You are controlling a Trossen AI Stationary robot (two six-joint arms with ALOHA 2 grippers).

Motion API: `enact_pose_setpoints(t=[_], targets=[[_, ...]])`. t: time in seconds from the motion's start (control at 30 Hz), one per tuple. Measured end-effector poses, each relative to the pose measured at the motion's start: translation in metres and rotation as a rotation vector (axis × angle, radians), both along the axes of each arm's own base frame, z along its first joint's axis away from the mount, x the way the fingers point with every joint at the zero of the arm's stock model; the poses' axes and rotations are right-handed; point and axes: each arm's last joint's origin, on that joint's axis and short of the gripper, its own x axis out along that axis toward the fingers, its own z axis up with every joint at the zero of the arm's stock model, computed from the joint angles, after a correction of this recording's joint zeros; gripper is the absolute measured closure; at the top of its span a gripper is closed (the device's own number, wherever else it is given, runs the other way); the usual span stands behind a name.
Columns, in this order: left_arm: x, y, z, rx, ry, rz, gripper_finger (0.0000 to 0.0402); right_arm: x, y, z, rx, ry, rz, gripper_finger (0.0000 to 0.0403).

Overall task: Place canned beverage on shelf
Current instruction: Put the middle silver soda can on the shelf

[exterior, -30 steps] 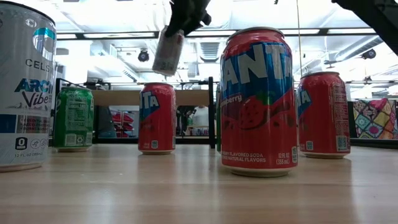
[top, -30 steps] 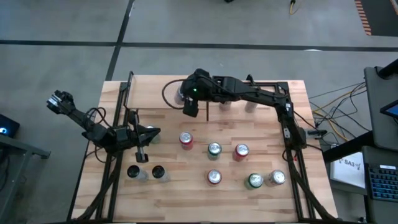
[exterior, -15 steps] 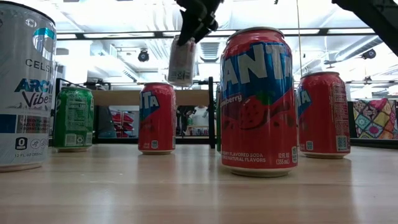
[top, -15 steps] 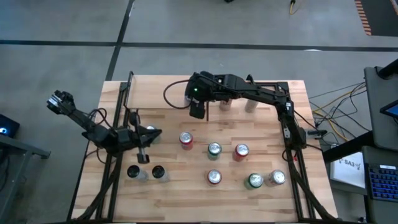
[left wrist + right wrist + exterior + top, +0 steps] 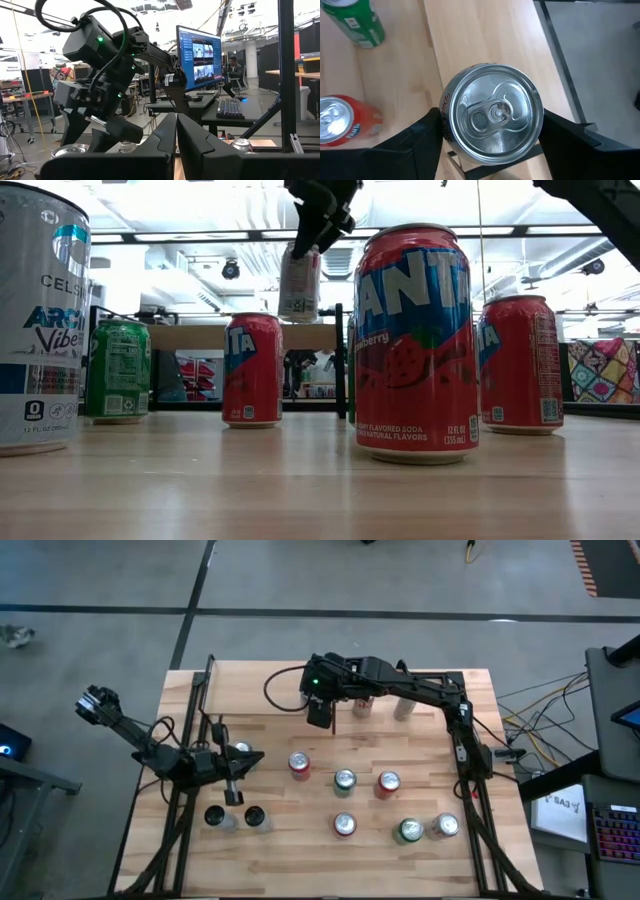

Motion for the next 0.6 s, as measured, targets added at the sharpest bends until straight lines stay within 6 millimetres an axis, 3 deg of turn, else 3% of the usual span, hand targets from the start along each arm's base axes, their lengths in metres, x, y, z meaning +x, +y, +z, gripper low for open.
enact_pose_setpoints(t=[0.6], targets=[[0.0002,-0.0001,-0.0007,0.003,0.005,0.000,0.0402,-0.0024,-0.0087,-0.0020,0.013,0.006,-0.034,0.0135]])
